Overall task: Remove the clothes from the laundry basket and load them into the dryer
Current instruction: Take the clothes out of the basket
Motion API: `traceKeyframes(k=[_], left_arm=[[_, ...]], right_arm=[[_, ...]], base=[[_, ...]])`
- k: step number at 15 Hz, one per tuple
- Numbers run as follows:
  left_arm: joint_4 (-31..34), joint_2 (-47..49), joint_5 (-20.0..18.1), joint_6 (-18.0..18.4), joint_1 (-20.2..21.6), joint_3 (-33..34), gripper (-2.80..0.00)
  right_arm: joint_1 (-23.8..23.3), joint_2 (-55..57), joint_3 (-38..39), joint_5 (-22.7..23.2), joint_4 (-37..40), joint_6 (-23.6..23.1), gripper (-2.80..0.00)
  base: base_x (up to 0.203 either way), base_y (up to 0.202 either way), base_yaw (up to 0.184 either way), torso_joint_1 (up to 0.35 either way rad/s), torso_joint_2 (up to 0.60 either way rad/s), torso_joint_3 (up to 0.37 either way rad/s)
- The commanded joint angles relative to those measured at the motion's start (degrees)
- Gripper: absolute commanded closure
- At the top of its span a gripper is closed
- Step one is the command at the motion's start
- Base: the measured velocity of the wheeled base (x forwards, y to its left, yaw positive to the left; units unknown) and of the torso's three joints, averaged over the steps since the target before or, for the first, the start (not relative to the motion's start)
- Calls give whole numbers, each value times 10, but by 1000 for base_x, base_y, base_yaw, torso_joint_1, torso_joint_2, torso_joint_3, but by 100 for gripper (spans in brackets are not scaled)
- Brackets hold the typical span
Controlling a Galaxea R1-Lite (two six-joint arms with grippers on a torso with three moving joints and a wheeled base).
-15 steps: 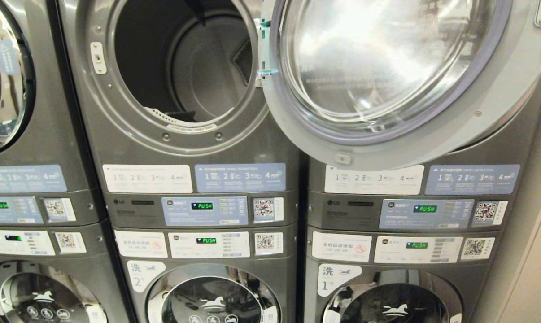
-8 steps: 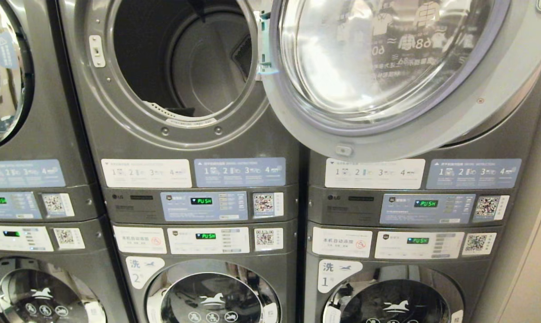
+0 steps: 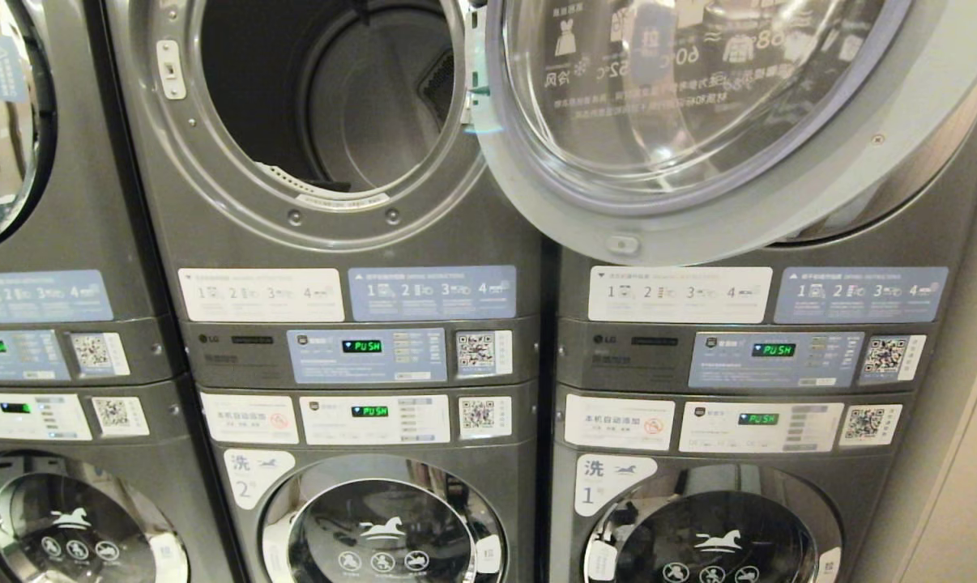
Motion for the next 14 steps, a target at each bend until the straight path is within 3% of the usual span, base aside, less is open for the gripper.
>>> traceKeyframes(k=[1, 14], left_arm=[[0, -1, 0, 0, 0, 17, 0], [0, -1, 0, 0, 0, 17, 0]], right_arm=[[0, 0, 0, 0, 0, 0, 0], [0, 0, 0, 1, 0, -1, 0]], base=[[0, 0, 0, -154, 318, 166], [0, 0, 0, -162, 339, 176]])
